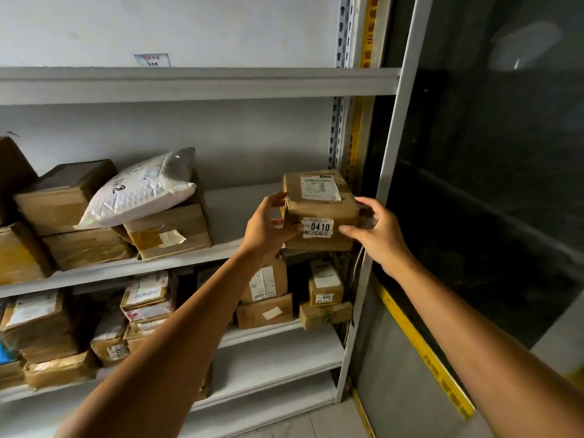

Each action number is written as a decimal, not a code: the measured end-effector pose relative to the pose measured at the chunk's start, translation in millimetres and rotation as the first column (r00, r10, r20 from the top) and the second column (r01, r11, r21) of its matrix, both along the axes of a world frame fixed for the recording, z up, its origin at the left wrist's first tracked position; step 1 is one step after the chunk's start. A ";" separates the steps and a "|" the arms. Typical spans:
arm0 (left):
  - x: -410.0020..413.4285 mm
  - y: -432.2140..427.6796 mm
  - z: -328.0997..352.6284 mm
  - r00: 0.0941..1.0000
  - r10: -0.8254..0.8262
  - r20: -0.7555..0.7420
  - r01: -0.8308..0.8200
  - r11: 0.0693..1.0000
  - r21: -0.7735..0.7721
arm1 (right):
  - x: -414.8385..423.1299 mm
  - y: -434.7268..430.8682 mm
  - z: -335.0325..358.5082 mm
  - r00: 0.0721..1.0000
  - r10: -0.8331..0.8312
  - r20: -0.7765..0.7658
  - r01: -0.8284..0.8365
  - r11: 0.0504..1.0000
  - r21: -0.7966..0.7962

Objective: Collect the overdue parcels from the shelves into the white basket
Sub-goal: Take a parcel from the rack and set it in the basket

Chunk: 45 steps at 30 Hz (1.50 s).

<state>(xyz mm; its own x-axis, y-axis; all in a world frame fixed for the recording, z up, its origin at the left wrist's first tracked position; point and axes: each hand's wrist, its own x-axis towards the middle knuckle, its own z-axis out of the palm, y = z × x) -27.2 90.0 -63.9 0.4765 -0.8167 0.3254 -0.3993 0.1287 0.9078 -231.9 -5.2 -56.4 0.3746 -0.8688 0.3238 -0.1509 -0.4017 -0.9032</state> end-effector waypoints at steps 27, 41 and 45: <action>62.9 -212.4 -35.8 0.997 -0.042 -0.066 0.044 0.999 0.021 | 79.6 -205.2 -38.2 0.980 -0.152 -0.127 0.146 0.988 -0.058; 87.4 -249.3 -52.6 0.995 -0.087 -0.052 0.092 0.991 0.102 | 94.7 -231.5 -50.5 0.962 -0.211 -0.175 0.214 0.977 0.000; 86.6 -249.2 -48.2 0.996 -0.088 -0.001 0.087 0.985 0.146 | 93.1 -228.5 -48.0 0.956 -0.201 -0.214 0.211 0.977 0.024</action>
